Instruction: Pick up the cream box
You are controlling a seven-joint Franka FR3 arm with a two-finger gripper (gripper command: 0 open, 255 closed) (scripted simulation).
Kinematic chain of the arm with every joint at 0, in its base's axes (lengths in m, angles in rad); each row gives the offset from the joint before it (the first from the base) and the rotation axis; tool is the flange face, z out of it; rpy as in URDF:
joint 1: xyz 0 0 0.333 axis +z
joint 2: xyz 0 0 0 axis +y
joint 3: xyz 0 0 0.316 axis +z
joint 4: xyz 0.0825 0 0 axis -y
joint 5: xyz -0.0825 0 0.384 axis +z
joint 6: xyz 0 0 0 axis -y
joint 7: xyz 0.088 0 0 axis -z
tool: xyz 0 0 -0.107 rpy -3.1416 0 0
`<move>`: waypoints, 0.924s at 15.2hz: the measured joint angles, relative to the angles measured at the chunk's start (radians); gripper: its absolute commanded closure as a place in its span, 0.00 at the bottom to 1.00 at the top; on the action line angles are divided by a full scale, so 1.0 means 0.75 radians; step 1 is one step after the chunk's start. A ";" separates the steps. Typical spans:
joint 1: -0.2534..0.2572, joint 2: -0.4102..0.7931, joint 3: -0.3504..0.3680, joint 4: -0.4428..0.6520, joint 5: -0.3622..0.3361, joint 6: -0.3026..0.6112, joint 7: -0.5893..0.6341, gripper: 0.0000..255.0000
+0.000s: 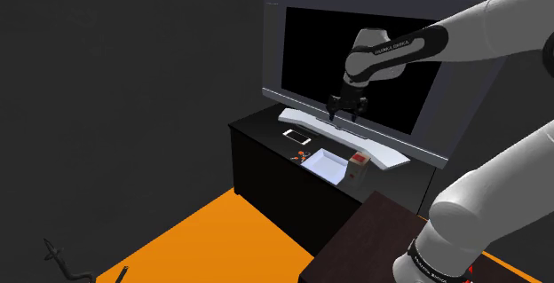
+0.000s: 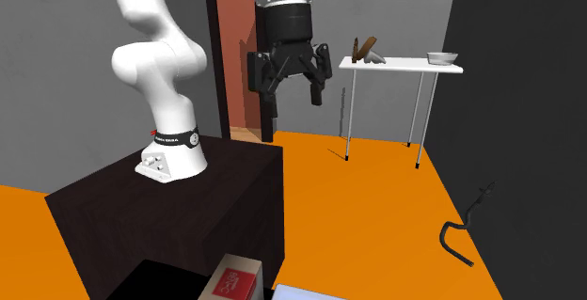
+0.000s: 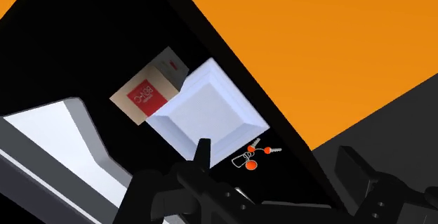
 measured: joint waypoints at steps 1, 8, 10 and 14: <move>-0.012 0.045 -0.015 0.017 0.003 0.023 0.004 0.00; -0.085 0.287 -0.101 0.046 0.040 0.191 0.053 0.00; -0.104 0.361 -0.123 0.055 0.061 0.243 0.064 0.00; -0.150 0.519 -0.168 0.105 0.121 0.319 0.063 0.00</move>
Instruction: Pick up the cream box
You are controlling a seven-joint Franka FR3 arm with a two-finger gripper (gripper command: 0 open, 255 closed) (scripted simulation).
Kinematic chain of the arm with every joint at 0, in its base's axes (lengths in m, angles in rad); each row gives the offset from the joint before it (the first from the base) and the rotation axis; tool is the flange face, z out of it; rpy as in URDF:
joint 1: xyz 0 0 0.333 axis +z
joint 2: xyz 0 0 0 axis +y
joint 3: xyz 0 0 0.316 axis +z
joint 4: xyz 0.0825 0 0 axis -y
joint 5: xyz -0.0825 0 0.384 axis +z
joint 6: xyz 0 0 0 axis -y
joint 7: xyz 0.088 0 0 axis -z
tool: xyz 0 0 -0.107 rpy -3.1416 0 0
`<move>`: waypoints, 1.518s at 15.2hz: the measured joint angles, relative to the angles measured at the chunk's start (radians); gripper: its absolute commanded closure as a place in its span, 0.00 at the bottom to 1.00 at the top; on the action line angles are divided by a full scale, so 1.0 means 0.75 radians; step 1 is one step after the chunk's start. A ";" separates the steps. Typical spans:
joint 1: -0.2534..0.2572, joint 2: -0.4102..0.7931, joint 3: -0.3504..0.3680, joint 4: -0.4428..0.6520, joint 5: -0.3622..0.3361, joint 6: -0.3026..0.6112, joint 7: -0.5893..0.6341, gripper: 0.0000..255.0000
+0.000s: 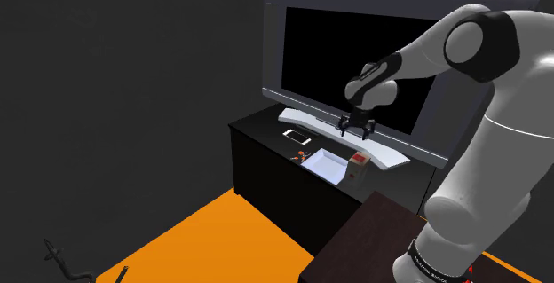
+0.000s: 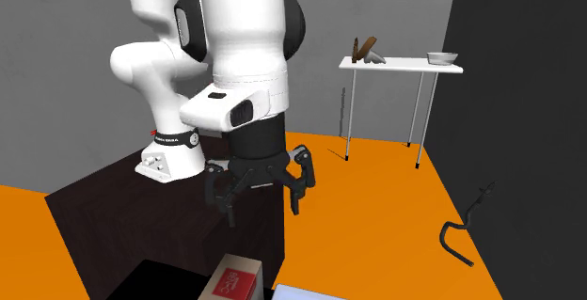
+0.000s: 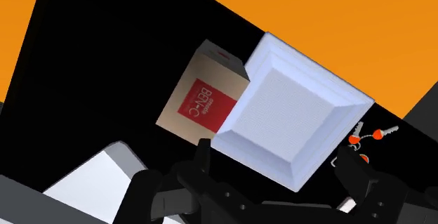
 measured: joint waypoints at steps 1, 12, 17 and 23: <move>-0.016 0.044 -0.011 0.018 0.020 0.017 -0.008 0.00; -0.169 0.423 -0.040 0.136 0.232 0.189 -0.033 0.00; -0.195 0.503 -0.008 0.145 0.280 0.254 -0.062 0.00; -0.204 0.532 0.004 0.154 0.295 0.273 -0.072 1.00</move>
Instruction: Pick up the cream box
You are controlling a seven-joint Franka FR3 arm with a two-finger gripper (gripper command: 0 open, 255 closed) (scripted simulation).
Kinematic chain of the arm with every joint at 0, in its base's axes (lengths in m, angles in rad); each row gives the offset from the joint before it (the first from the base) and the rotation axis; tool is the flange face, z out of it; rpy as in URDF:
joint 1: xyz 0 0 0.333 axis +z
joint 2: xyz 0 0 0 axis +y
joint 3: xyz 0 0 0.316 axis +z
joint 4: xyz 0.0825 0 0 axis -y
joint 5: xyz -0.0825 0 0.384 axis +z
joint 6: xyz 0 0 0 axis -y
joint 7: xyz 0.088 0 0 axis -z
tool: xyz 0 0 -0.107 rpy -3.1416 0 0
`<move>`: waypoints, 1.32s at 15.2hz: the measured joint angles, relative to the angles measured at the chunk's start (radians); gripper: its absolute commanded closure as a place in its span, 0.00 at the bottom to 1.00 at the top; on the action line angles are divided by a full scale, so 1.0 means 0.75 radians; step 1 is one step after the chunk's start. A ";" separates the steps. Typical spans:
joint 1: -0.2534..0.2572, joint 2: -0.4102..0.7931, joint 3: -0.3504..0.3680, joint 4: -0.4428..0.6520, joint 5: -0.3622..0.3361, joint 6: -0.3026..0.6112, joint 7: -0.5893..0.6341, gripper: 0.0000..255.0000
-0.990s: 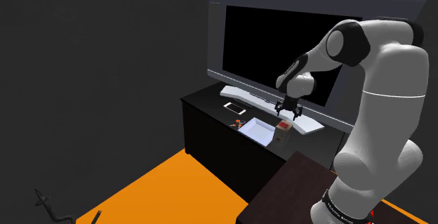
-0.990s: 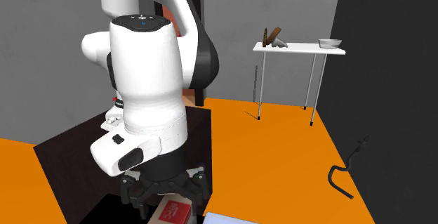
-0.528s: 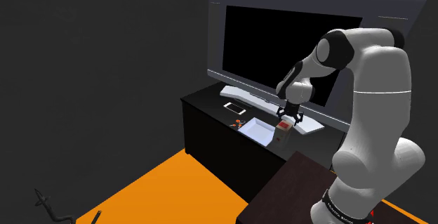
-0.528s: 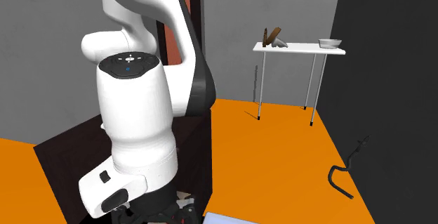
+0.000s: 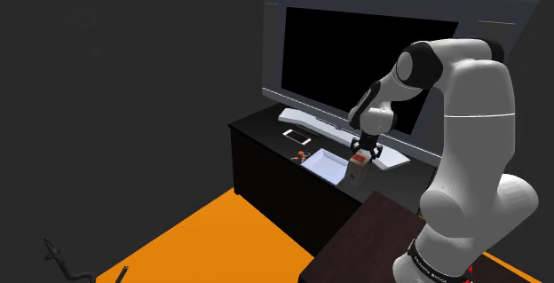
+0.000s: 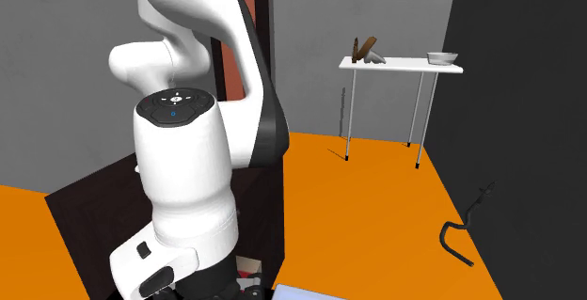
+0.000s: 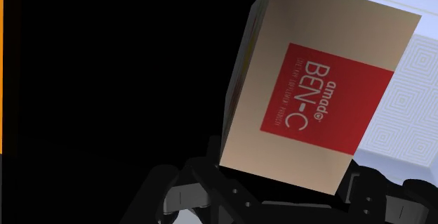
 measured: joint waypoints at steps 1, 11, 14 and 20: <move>0.000 0.000 0.000 0.000 0.000 0.000 0.000 1.00; 0.020 -0.061 -0.029 -0.003 -0.036 -0.056 0.024 1.00; 0.038 -0.110 -0.048 -0.011 -0.065 -0.096 0.047 1.00; 0.062 -0.203 -0.084 -0.015 -0.122 -0.180 0.083 1.00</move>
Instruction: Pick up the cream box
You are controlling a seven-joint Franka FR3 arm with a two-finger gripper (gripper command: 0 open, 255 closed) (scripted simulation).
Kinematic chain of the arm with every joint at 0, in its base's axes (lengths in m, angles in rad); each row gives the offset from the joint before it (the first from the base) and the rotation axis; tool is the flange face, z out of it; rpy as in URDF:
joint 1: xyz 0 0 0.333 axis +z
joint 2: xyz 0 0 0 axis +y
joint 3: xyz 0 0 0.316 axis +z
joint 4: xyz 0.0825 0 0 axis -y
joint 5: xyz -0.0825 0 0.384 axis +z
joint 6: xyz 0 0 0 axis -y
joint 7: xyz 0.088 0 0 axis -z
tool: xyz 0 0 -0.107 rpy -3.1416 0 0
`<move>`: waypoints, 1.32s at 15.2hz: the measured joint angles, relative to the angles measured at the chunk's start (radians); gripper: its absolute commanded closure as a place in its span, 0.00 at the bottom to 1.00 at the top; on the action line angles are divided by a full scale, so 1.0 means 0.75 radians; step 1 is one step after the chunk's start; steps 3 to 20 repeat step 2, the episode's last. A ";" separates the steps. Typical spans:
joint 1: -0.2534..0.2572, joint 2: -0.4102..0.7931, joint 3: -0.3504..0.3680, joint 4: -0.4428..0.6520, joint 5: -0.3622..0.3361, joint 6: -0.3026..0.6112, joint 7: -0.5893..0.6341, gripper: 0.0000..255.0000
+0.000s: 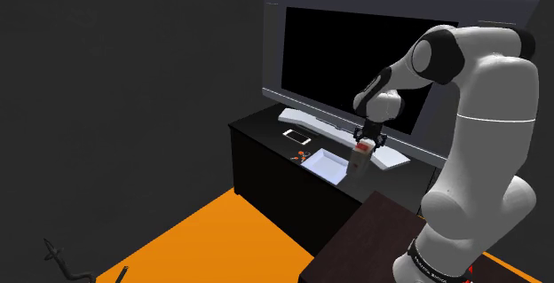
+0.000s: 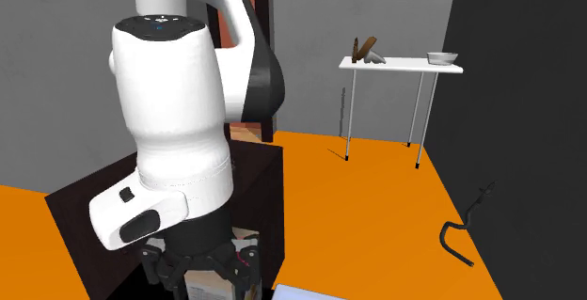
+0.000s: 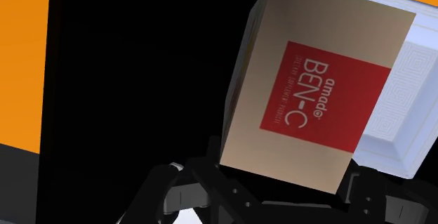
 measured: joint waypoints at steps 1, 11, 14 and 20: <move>0.004 -0.012 -0.004 0.004 -0.009 -0.015 0.008 1.00; 0.006 -0.022 -0.007 0.002 -0.014 -0.022 0.011 1.00; 0.006 -0.022 -0.007 0.002 -0.014 -0.022 0.011 1.00; 0.006 -0.022 -0.007 0.002 -0.014 -0.022 0.011 1.00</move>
